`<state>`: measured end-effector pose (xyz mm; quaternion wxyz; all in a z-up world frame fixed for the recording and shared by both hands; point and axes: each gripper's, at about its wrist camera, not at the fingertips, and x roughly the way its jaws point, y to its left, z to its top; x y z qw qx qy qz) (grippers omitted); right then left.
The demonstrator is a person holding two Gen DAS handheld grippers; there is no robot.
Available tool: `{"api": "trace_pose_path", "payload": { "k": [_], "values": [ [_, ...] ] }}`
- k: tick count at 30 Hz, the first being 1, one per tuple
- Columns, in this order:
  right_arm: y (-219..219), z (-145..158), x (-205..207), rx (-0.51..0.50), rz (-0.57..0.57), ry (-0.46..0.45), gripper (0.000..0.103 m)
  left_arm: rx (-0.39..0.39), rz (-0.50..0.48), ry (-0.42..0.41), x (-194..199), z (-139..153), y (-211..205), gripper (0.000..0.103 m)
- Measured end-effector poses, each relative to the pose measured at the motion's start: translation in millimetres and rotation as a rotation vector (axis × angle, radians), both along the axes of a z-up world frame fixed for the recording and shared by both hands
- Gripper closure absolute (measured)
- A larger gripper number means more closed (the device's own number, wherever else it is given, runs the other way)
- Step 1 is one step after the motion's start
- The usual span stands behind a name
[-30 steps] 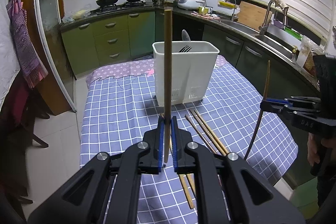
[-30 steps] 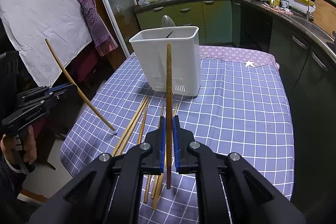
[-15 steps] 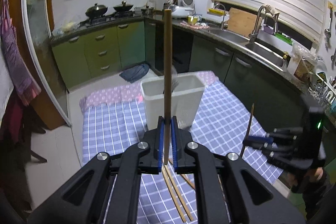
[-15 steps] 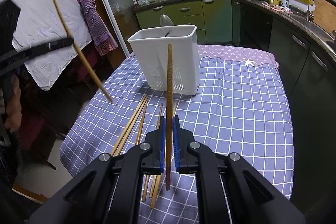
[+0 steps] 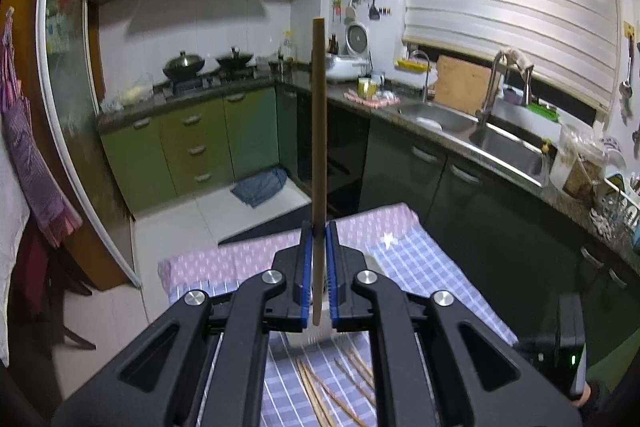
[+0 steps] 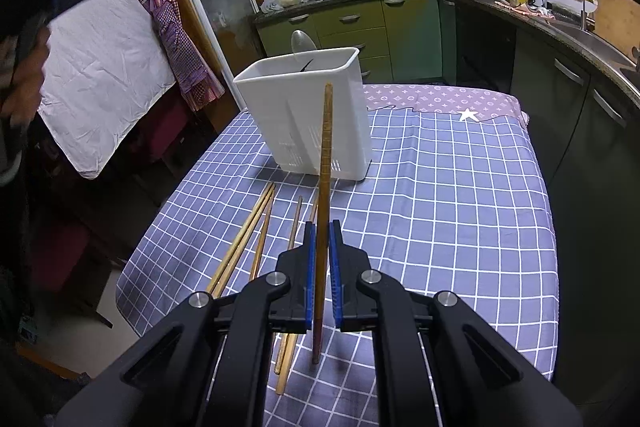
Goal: Organize utensils
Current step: 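Drop the chopstick into the holder with the left tool while the right tool lifts its chopstick, then lower the chopstick into the white holder with the right tool and open it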
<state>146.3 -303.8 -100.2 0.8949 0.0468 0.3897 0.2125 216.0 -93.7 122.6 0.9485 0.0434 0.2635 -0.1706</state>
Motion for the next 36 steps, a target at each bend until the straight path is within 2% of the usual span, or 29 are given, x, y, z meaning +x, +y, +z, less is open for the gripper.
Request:
{"api": "trace_pose_path", "payload": {
  "k": [3,6,13,17,19,21,22,25,29,33,36],
  "values": [
    [-1.4,0.4,-1.3,0.002,-0.001,0.0,0.096,0.004,0.012,-0.015,14.3,3.3,-6.7,0.096],
    [-3.1,0.8,-2.2,0.005,-0.002,-0.001,0.096,0.012,0.026,-0.005,32.0,-6.4,-13.0,0.096],
    [-5.7,1.8,-5.9,0.004,-0.006,0.001,0.096,0.027,0.058,0.054,66.5,-52.8,-15.9,0.096],
    [-6.7,7.0,-6.1,0.008,-0.007,-0.007,0.096,0.043,0.06,0.122,72.9,-82.4,-13.9,0.095],
    [-5.4,11.1,-6.1,0.011,-0.003,-0.012,0.096,0.056,0.056,0.146,70.9,-93.9,-13.9,0.086],
    [-3.4,17.7,-5.4,0.014,0.002,-0.023,0.096,0.062,0.052,0.161,67.7,-100.0,-12.6,0.071],
    [-2.8,21.2,-3.9,0.017,0.003,-0.028,0.096,0.067,0.052,0.159,63.0,-101.2,-11.2,0.07],
    [-0.9,44.0,1.0,0.026,0.004,-0.075,0.096,0.042,0.043,0.137,44.2,-93.7,-5.2,0.07],
    [1.7,97.0,14.5,0.057,0.004,-0.191,0.096,0.008,0.055,0.098,16.1,-81.1,7.2,0.055],
    [-1.2,145.1,41.2,0.117,-0.04,-0.296,0.096,0.012,0.059,0.103,-13.2,-84.0,19.4,0.055],
    [-1.3,167.3,75.4,0.152,-0.11,-0.337,0.096,-0.001,0.057,0.149,-30.8,-94.0,33.2,0.054]
  ]
}}
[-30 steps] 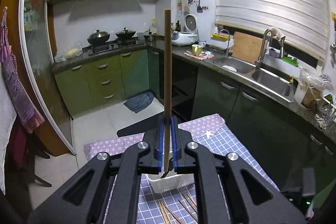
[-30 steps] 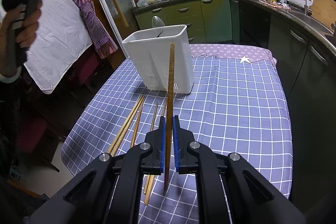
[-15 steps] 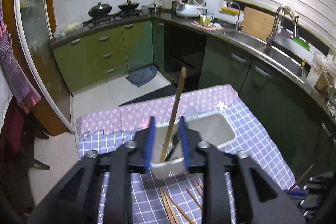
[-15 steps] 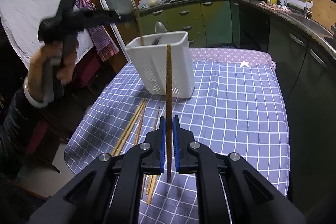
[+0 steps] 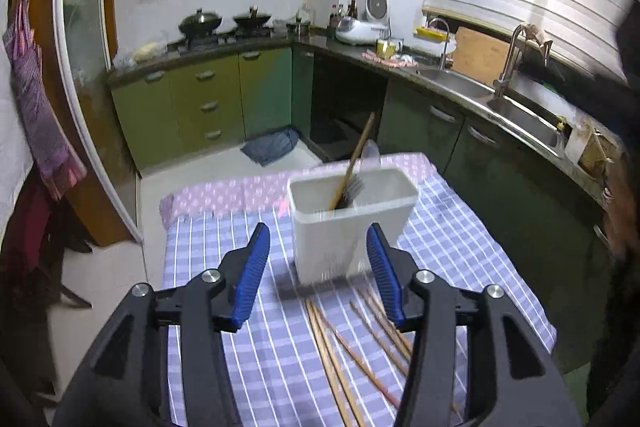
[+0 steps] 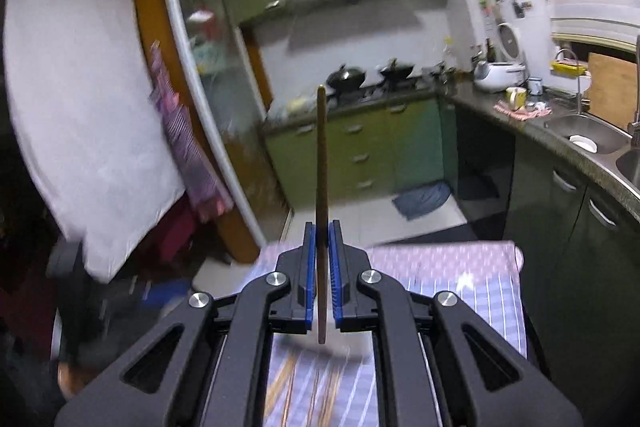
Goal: Organize utensils
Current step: 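Lower the chopstick into the white holder with the right tool and open it, then close the left tool on a wooden chopstick while the right tool lowers toward the chopsticks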
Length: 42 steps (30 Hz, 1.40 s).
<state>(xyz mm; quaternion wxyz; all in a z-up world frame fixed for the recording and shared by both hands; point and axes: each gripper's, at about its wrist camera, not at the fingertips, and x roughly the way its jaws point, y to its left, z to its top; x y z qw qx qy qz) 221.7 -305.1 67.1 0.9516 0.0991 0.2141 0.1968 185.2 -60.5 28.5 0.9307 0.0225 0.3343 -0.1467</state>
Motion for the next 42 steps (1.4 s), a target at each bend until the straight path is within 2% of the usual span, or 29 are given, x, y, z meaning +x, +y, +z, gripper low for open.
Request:
{"api": "trace_pose_path", "payload": {
  "k": [3,7,12,15,18,21,24,26,31,34,35,39,42],
  "values": [
    [4.9,-1.9,30.6,-0.006,-0.047,0.007,0.096,-0.021,0.005,0.024,-11.3,-7.3,12.6,0.047],
    [18.2,-32.5,67.2,-0.033,-0.056,0.094,0.095,-0.034,0.017,0.039,-22.1,-15.0,22.7,0.046],
    [42.1,-70.2,80.4,-0.131,-0.046,0.159,0.095,-0.039,0.021,0.07,-29.2,-28.3,27.3,0.041],
    [48.3,-83.2,83.1,-0.156,-0.034,0.183,0.095,-0.03,0.015,0.09,-30.3,-33.9,24.3,0.041],
    [49.7,-83.9,72.1,-0.161,-0.03,0.167,0.094,-0.026,0.008,0.097,-30.8,-35.8,21.4,0.041],
    [43.5,-73.0,53.7,-0.145,-0.028,0.127,0.086,-0.033,0.0,0.115,-29.9,-38.2,18.6,0.041],
    [31.1,-69.8,19.3,-0.138,-0.008,0.11,0.085,-0.039,-0.006,0.151,-26.0,-46.1,16.3,0.041],
    [24.8,-79.2,3.7,-0.146,-0.001,0.141,0.079,-0.03,-0.003,0.191,-22.2,-58.4,14.0,0.041],
    [12.9,-150.7,-16.7,-0.241,-0.001,0.327,0.078,0.01,0.009,0.367,-0.5,-103.4,3.3,0.042],
    [6.2,-192.1,-18.3,-0.262,-0.005,0.425,0.078,0.046,0.023,0.436,11.0,-126.5,-3.5,0.047],
    [2.6,-202.9,-18.0,-0.251,-0.005,0.456,0.078,0.057,0.028,0.457,14.6,-133.2,-5.4,0.052],
    [-4.9,-226.9,-19.6,-0.248,0.0,0.507,0.078,0.082,0.032,0.55,26.3,-157.5,-10.7,0.067],
    [-6.4,-233.9,-22.6,-0.245,0.011,0.52,0.073,0.11,0.038,0.585,33.0,-168.8,-16.5,0.07]
  ]
}}
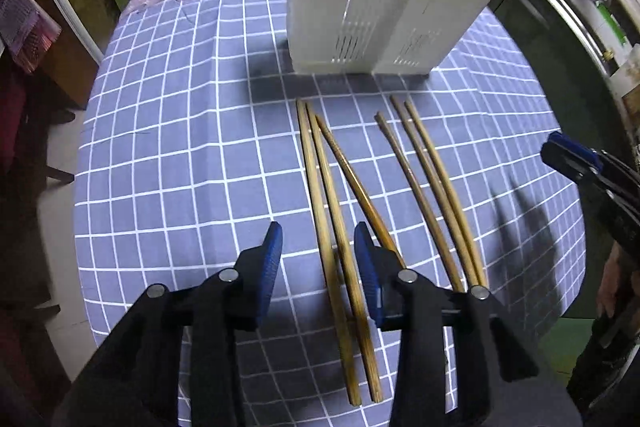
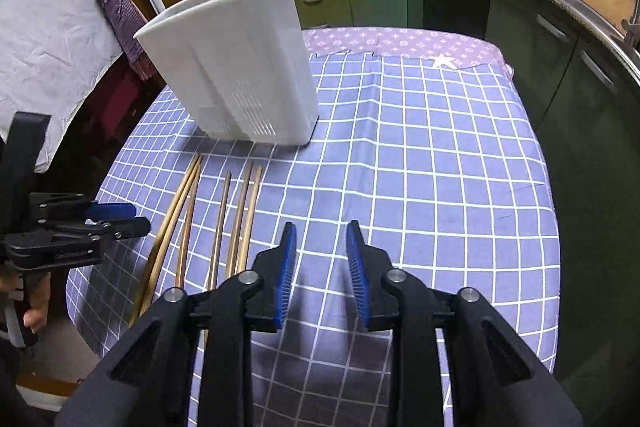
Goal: Organize utensils
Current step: 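Close the left tool on a wooden chopstick while the right tool lowers toward the chopsticks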
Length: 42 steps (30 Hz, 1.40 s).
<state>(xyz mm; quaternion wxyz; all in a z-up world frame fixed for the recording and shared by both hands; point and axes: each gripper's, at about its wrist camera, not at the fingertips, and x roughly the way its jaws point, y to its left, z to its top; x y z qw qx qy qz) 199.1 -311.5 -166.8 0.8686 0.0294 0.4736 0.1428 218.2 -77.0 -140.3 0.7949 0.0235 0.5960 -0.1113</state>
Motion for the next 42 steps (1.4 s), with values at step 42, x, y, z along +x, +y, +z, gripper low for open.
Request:
{"api": "trace_pose_path", "payload": {
  "k": [42],
  "values": [
    [46.1,-31.9,34.7,-0.028,0.16,0.29,0.089,0.035,-0.005,-0.143,-7.6,28.7,-0.1,0.096]
  ]
}}
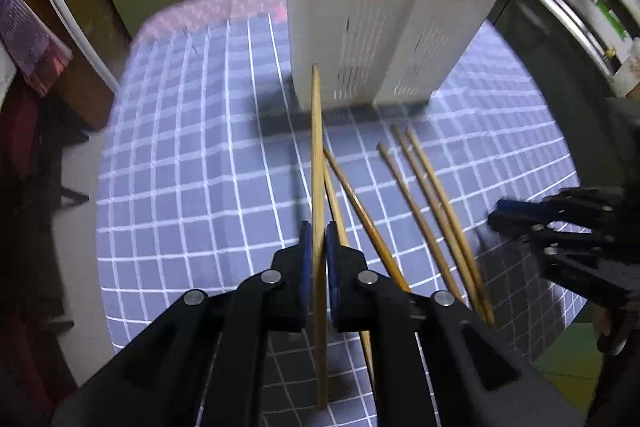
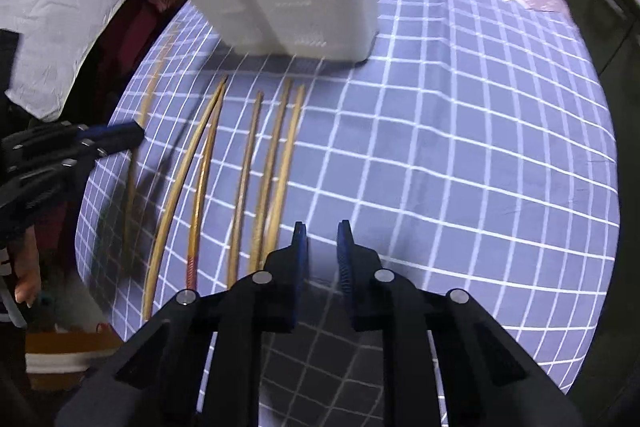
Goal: Organize utensils
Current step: 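Close the left tool on a wooden chopstick while the right tool lowers toward the chopsticks, then lift the chopstick with the left tool while the right tool grasps another chopstick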
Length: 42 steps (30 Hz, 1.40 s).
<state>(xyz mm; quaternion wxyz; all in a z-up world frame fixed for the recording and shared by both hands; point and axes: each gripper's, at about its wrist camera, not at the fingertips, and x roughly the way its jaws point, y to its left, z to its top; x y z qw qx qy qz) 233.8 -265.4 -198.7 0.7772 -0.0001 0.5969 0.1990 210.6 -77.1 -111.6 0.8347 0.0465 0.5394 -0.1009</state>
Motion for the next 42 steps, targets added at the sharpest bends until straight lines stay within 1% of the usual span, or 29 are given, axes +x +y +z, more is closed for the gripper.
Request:
{"api": "trace_pose_path", "payload": {
  "k": [3,8,10,13,17,22,27,31,33,38,42],
  "values": [
    [11.4,-1.1,6.1,-0.013,0.023,0.035,0.089,-0.021,0.003,-0.084,-14.5,15.0,3.5,0.096],
    [31.7,-7.5,17.1,-0.062,0.05,0.089,0.091,-0.073,0.011,-0.192,-35.4,33.4,19.9,0.096],
    [37.6,-11.4,20.3,-0.077,0.057,0.111,0.092,-0.077,0.017,-0.234,-43.6,38.4,25.4,0.096],
    [46.5,-12.7,24.4,-0.101,0.065,0.122,0.093,-0.085,0.019,-0.271,-54.2,42.7,32.2,0.096],
    [57.4,-11.5,29.4,-0.102,0.071,0.13,0.093,-0.093,0.016,-0.298,-62.8,44.3,37.7,0.096],
    [65.5,-15.4,29.0,-0.134,0.06,0.141,0.093,-0.091,0.004,-0.316,-68.9,44.9,39.3,0.096],
    [76.1,-19.5,28.6,-0.167,0.064,0.152,0.093,-0.094,-0.01,-0.317,-71.7,45.4,35.9,0.096],
    [83.2,-21.1,25.2,-0.192,0.067,0.138,0.092,-0.095,-0.014,-0.32,-72.1,45.7,34.1,0.096],
    [84.0,-21.0,23.2,-0.199,0.066,0.125,0.093,-0.095,-0.014,-0.321,-72.4,45.7,34.3,0.096],
    [81.9,-21.4,20.5,-0.172,0.055,0.114,0.095,-0.091,-0.016,-0.322,-73.5,46.5,33.6,0.096],
    [71.5,-7.6,15.3,-0.118,0.047,0.08,0.096,-0.09,-0.019,-0.324,-74.7,48.4,33.9,0.096]
  ]
}}
